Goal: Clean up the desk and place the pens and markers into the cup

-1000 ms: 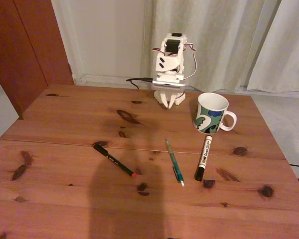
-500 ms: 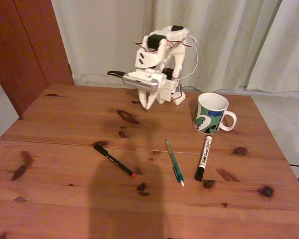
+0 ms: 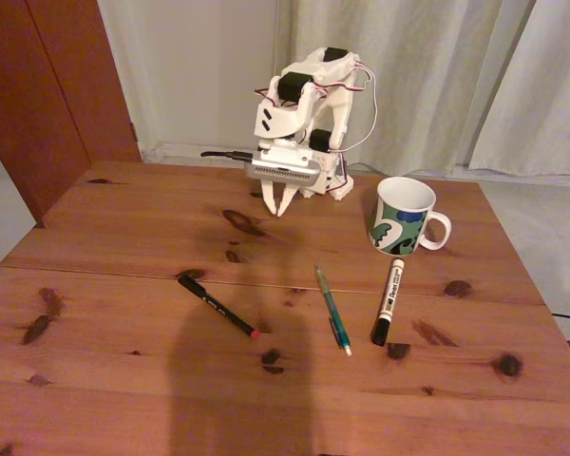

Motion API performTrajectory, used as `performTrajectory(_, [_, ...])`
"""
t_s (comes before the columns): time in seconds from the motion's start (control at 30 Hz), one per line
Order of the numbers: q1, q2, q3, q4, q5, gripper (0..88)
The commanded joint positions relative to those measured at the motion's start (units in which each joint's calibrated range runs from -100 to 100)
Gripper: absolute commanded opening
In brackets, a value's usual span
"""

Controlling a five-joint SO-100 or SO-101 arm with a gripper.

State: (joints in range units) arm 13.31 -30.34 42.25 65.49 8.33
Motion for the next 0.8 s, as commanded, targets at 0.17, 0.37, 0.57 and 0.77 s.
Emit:
performTrajectory(0.17, [-2.82,3.82,-7.35,-1.62,0.79,0.5])
performTrajectory(0.37, [-2.98,5.56,-12.31,-1.62,1.26,0.6])
performTrajectory(0.57, [-3.06,9.20,-15.11,-0.85,8.12,0.7])
performTrajectory(0.77, [-2.98,12.18,-15.65,-1.45,11.63,0.6])
